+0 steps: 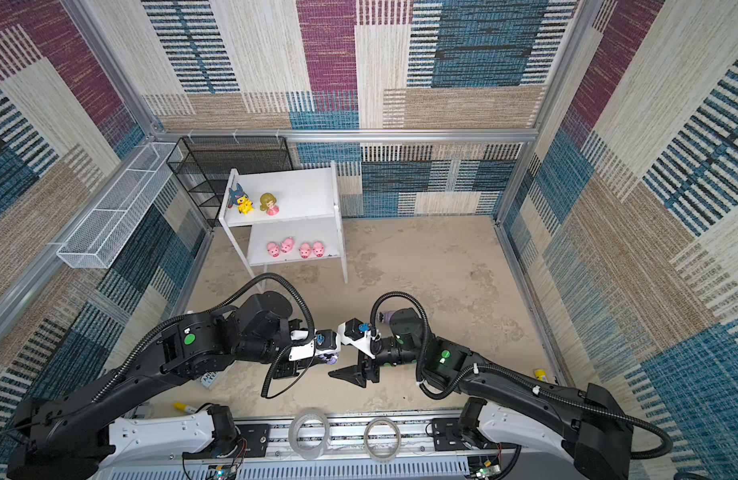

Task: Place and organize the plastic toys onto the shelf
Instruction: 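Open the right gripper to release the Kuromi figurine to the left gripper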

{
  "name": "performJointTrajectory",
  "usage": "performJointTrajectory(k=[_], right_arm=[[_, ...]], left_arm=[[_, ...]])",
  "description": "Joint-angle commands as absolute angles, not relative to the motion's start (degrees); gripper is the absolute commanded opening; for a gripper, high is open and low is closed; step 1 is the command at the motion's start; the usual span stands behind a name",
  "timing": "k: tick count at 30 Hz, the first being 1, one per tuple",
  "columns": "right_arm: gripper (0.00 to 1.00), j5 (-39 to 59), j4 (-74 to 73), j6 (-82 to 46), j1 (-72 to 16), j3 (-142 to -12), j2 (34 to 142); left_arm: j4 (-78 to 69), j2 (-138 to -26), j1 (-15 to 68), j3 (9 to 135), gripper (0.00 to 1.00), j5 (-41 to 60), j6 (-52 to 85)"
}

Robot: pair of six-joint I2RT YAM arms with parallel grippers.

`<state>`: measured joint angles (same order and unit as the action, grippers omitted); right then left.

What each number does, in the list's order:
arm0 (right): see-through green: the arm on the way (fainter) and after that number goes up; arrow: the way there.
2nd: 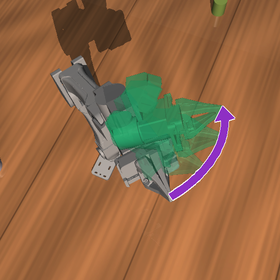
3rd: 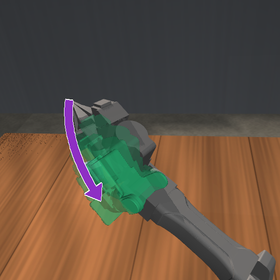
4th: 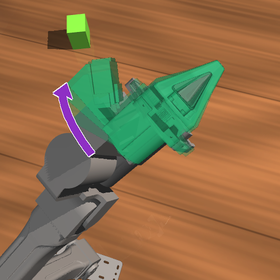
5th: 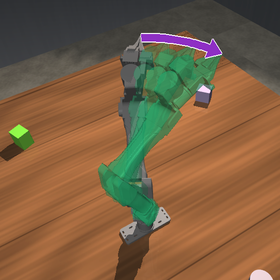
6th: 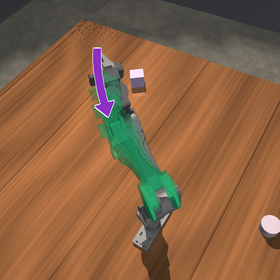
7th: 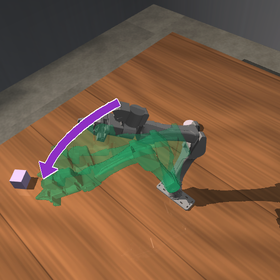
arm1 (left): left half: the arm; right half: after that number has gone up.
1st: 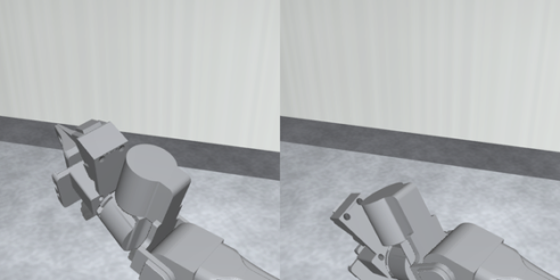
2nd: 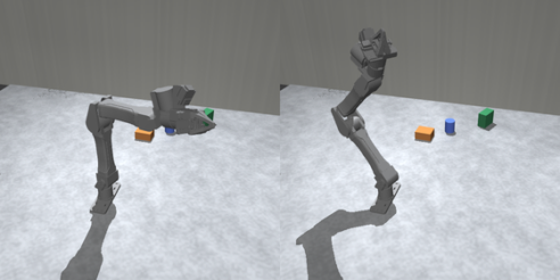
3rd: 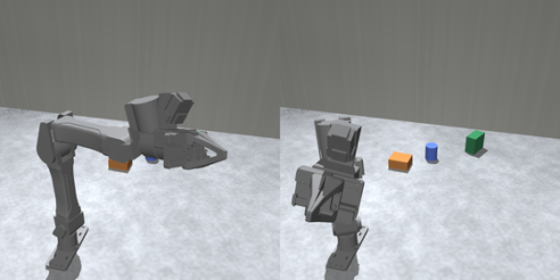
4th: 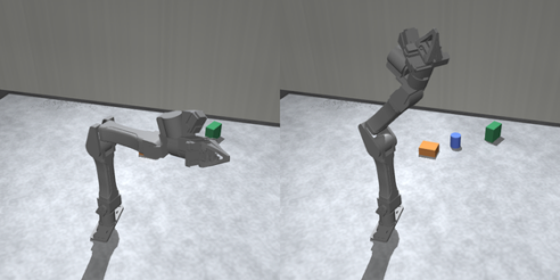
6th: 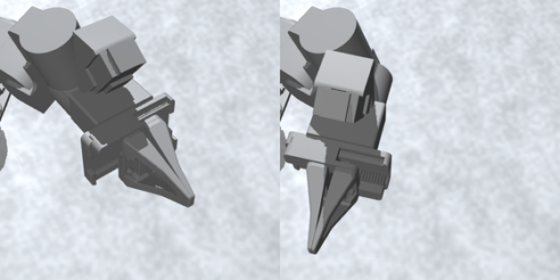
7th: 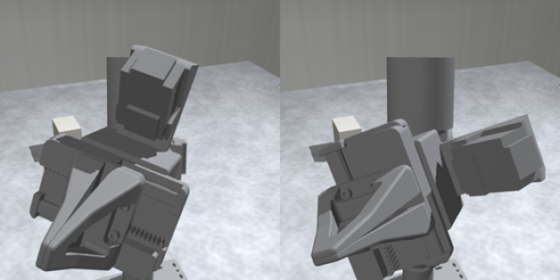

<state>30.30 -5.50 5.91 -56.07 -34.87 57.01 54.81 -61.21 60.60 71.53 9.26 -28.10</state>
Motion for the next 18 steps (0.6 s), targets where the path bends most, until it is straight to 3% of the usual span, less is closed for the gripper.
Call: performJointTrajectory(k=[1,4,7,15,18], right_arm=[[0.66,26.1,-9.7,6.3,-57.1,-35.9,57.6],[0.51,26.3,-8.9,6.4,-57.6,-36.6,58.3],[0.43,26.6,-8.8,6.5,-58.1,-36.9,58.7],[0.30,28.4,-8.1,6.4,-58.3,-37.7,60.4],[0.27,28.6,-8.9,6.0,-58.3,-37.2,59.9]], left_arm=[[56.2,-61.1,60.6,72.2,0.19,10.0,-26.1],[56.2,-61.4,60.5,72.4,0.19,10.0,-26.2],[56.2,-61.7,60.5,72.4,0.19,9.8,-26.5],[55.2,-62.3,60.5,72.5,0.19,9.2,-27.3],[54.7,-62.0,59.9,72.5,0.25,9.4,-27.2]])
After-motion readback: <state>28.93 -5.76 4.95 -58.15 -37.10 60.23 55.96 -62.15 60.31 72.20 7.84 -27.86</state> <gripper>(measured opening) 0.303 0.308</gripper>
